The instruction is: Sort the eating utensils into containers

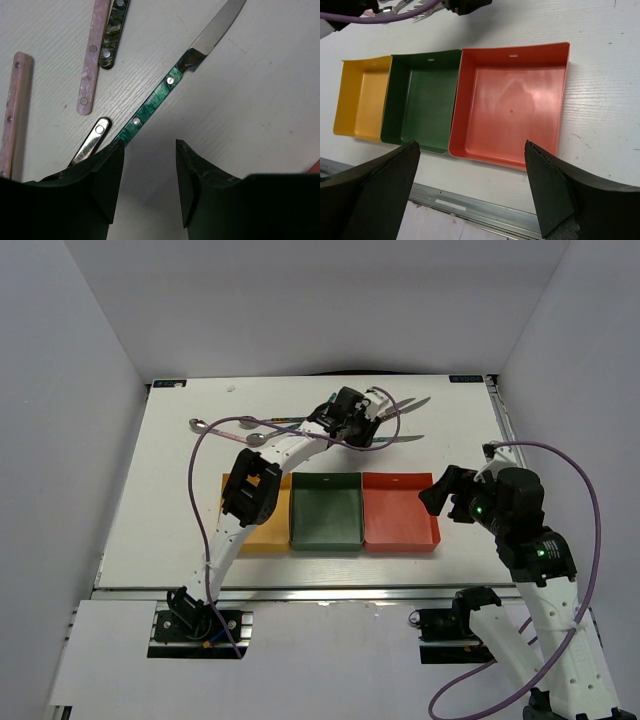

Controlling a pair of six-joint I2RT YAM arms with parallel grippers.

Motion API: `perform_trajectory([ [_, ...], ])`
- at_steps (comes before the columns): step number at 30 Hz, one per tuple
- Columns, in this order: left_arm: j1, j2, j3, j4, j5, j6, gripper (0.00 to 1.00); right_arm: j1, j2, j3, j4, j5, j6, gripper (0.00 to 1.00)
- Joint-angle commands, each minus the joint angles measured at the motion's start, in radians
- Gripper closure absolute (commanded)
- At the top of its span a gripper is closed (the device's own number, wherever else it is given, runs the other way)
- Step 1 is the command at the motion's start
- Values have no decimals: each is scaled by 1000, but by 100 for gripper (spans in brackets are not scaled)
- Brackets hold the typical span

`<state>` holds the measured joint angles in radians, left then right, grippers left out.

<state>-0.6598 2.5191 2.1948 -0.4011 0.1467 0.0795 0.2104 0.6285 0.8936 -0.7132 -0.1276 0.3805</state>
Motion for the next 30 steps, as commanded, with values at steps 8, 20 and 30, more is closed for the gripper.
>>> perform_trajectory([
  [8,-9,16,72,59,36,97,44,-2,-18,45,-60,-44,-38,11],
  [20,-8,145,146,68,59,98,44,-2,-29,51,-89,-56,-58,11],
  [30,-15,172,146,47,83,103,37,-2,-35,21,-72,-69,-60,11],
])
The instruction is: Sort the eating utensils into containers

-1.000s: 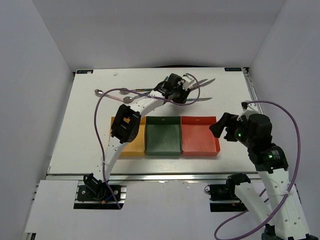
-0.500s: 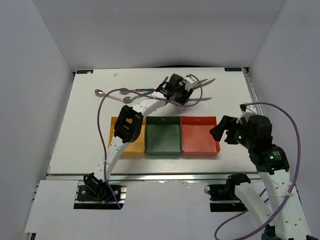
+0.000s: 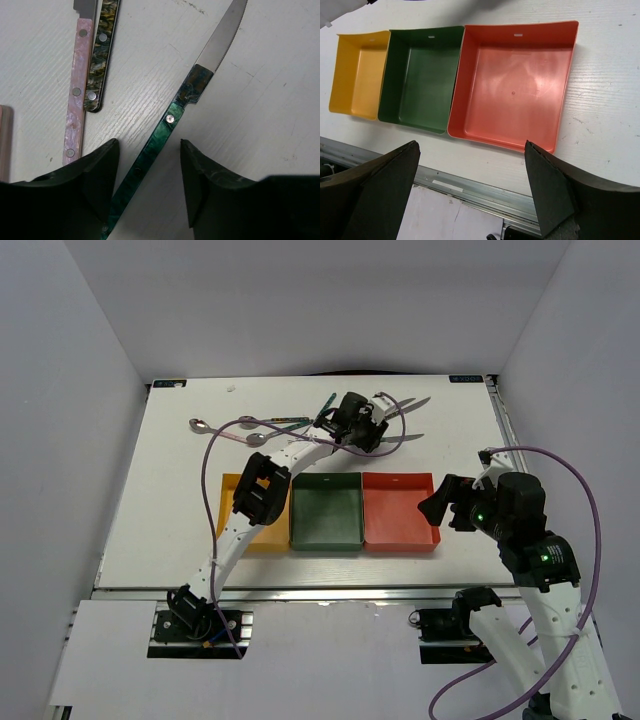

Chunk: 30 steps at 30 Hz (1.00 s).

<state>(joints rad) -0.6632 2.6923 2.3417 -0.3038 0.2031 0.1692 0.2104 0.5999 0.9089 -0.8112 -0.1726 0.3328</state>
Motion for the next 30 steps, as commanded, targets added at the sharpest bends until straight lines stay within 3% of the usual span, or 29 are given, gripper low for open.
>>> perform_trajectory([
  [1,-16,-3,-5,-57,25,19,41,-2,-5,2,29,-27,-11,11],
  [8,-32,-23,-65,-93,-2,26,70,-3,-11,16,26,-33,-11,11],
  [11,-35,-29,-77,-86,-16,21,73,-3,-17,19,20,-34,-11,11],
  [17,-36,-49,-122,-24,-102,13,98,-2,-20,16,17,-36,-8,11],
  [25,-50,-158,-201,89,-88,53,100,-3,-12,5,32,-42,3,11],
  [30,-72,-276,-257,193,-165,44,100,-3,-8,5,38,-45,9,11],
])
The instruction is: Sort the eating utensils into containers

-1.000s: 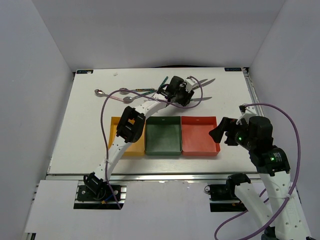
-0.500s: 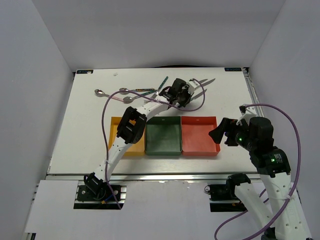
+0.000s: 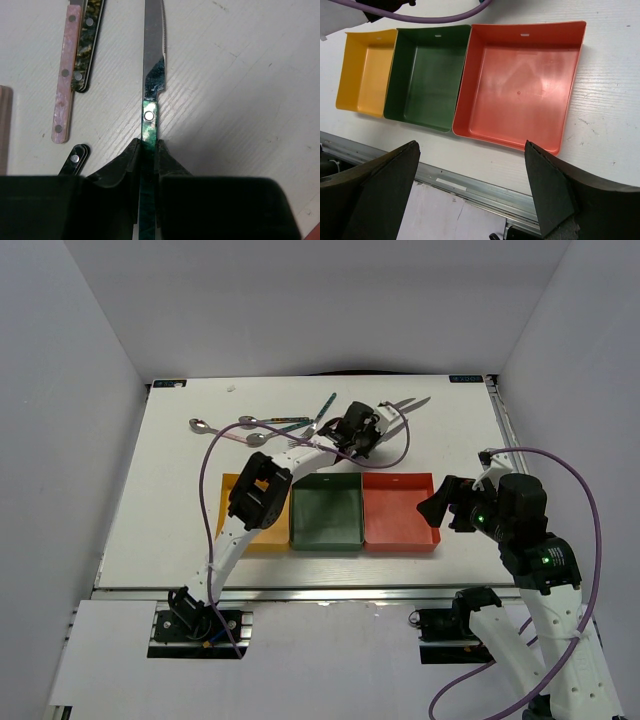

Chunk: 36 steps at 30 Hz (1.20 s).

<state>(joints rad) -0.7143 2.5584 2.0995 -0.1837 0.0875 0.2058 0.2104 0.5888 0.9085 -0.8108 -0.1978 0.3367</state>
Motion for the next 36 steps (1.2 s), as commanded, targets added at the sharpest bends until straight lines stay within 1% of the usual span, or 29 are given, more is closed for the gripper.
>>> perform_trajectory([
  [1,-22,-150,-12,87,-51,6,100,-3,5,6,38,-20,5,11],
  [8,-42,-187,45,115,-64,-16,100,-2,5,17,32,-14,4,11],
  [10,-53,-190,88,75,-86,-20,100,-3,3,17,27,-11,2,11],
  [13,-82,-210,135,18,-161,-48,100,-2,0,29,22,-5,2,11],
  [16,-132,-265,140,-40,-239,-74,100,-3,6,58,16,4,7,11],
  [17,-149,-300,136,-62,-290,-100,100,-2,8,67,16,9,8,11],
  [18,-175,-323,122,-81,-304,-124,100,-3,8,78,13,11,12,11],
  [19,-185,-351,52,-94,-319,-156,100,-3,8,96,12,12,13,11],
  [20,-195,-384,-5,-88,-342,-230,100,-2,8,104,12,18,15,11],
  [21,-217,-462,-74,-73,-353,-267,100,-2,8,115,9,21,15,11],
  [22,-227,-504,-223,-27,-365,-299,100,-2,8,122,7,24,15,11],
  [23,-240,-545,-298,-1,-370,-348,100,-3,9,141,2,31,13,11],
  [24,-272,-622,-365,48,-368,-359,100,-2,14,150,-2,32,10,11],
  [25,-290,-653,-427,70,-379,-367,100,-3,14,159,-8,34,4,11],
  [26,-312,-680,-525,87,-394,-381,100,-3,16,177,-20,41,-1,11],
  [27,-350,-705,-565,99,-410,-387,100,-2,19,184,-25,41,-4,11],
  [29,-384,-756,-643,145,-423,-405,100,-2,17,191,-33,49,-7,11],
  [30,-404,-774,-707,174,-428,-410,100,-3,16,196,-34,47,-7,11],
  [32,-415,-782,-778,211,-408,-417,100,-3,9,196,-36,41,1,11],
  [34,-415,-784,-812,243,-372,-416,100,-2,5,194,-39,40,4,11],
  [36,-415,-779,-852,262,-364,-402,100,-3,0,198,-42,40,7,11],
])
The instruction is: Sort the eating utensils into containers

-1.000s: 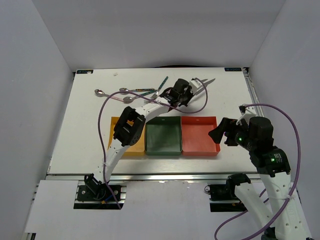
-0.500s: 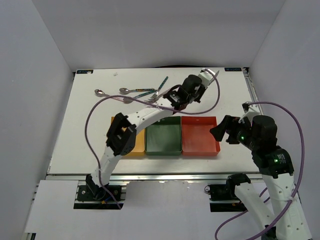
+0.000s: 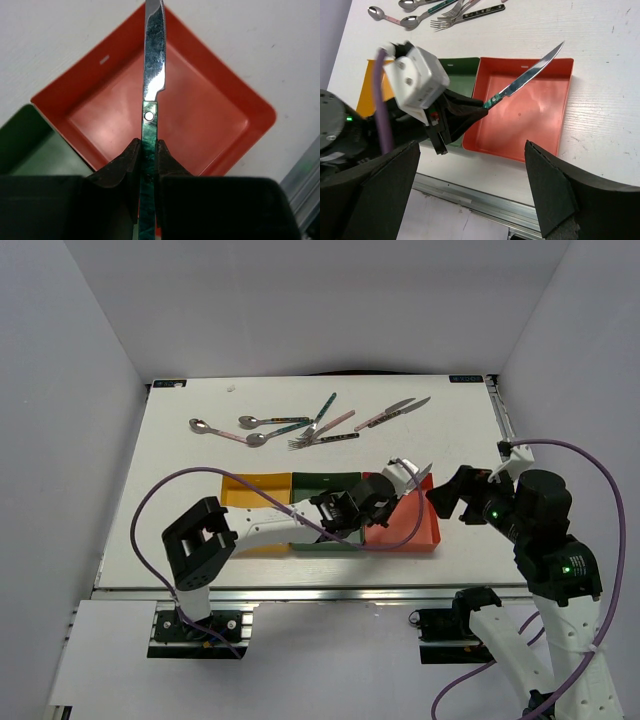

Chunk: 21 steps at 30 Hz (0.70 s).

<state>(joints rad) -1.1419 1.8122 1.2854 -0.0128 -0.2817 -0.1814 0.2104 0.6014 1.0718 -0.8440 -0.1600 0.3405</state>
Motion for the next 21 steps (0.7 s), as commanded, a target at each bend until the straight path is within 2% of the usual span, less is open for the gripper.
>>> perform_trajectory([
  [1,13,-30,-49,108,-2,-12,100,-3,-14,36,-12,2,6,11],
  [7,13,7,-112,158,-5,-20,100,-3,-14,37,-18,4,6,11],
  [15,13,76,-41,131,21,-39,99,-2,-17,37,-26,4,3,11],
  [17,13,85,-34,126,16,-43,88,-3,-18,37,-27,5,3,11],
  [18,13,85,-29,125,16,-41,73,-3,-20,37,-29,5,2,11],
  [20,13,76,-34,123,15,-39,55,-3,-22,37,-32,10,-1,11],
  [21,13,70,-37,125,7,-40,40,-3,-22,37,-33,11,-4,11],
])
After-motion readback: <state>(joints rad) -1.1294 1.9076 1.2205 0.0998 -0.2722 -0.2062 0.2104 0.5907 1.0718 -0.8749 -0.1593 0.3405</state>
